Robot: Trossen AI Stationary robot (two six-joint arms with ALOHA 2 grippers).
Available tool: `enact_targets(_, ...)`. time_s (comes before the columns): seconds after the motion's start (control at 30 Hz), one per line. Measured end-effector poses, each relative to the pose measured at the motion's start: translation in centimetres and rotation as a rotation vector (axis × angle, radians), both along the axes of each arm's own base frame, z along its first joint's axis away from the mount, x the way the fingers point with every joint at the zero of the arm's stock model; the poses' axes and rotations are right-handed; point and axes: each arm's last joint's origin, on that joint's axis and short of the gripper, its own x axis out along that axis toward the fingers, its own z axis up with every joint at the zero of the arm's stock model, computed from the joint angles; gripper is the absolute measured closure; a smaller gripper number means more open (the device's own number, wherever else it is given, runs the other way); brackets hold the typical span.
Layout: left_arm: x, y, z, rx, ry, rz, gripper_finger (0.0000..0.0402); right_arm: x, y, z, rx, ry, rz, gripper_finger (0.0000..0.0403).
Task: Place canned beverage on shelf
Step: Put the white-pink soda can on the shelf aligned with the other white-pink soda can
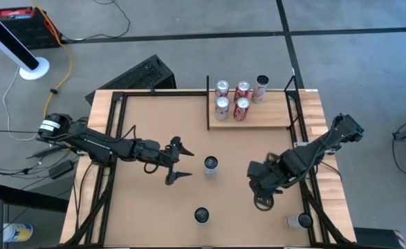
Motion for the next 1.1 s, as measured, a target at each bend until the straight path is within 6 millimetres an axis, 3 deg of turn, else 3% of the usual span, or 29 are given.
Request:
enact_targets(0.13, 0.0, 0.0, 0.1, 0.032, -0.01, -0.005, 0.0036, -1.5, 2.1, 0.0, 0.201, 0.155, -0.124, 0.0091)
enact_targets(0.27, 0.0, 0.0, 0.1, 0.044, -0.012, -0.009, 0.0036, -3.6, 4.6, 0.1, 0.296, 0.3, -0.231, 0.0091)
enact_targets(0.5, 0.0, -0.1, 0.1, 0.059, -0.012, -0.037, 0.0036, -7.8, 7.5, 0.1, 0.232, 0.447, -0.359, 0.0091)
enact_targets(0.73, 0.0, -0.1, 0.1, 0.03, -0.009, -0.046, 0.0036, -9.8, 8.8, 0.1, 0.204, 0.478, -0.478, 0.0091)
enact_targets(1.1, 0.0, -0.1, 0.1, 0.004, -0.006, -0.039, 0.0036, -10.8, 9.2, -0.1, 0.131, 0.349, -0.538, 0.0091)
